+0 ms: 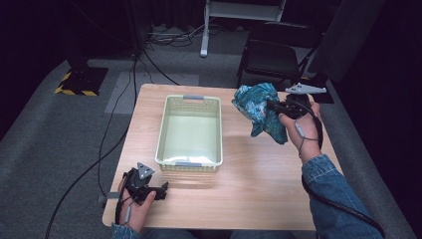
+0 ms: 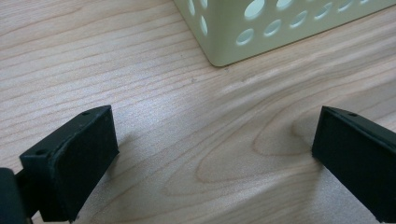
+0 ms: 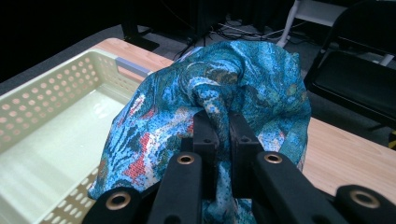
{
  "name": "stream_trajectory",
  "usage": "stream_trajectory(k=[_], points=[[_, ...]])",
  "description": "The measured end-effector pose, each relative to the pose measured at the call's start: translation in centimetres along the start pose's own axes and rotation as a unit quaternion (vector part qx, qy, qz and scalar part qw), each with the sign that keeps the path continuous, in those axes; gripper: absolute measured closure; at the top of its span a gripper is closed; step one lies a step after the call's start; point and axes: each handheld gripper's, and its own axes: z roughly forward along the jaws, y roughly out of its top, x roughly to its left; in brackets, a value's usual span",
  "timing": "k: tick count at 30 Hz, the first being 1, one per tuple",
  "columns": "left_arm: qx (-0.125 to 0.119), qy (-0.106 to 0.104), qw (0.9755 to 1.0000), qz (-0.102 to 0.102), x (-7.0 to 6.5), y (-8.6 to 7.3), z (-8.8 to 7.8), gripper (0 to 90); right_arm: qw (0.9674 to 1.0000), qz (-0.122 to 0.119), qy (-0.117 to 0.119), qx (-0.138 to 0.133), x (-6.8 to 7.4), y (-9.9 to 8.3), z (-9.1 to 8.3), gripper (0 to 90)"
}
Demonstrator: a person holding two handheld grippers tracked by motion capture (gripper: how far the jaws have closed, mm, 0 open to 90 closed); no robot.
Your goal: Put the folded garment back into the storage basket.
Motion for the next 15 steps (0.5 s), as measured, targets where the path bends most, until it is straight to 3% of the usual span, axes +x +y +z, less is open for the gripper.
stream_trajectory(k=[15], points=[[-0.001, 0.001, 1.0000, -0.001, 0.0, 0.1, 0.1, 0.2, 0.9997, -0.005, 0.020, -0.009, 2.5, 2.4, 0.9, 84.0]])
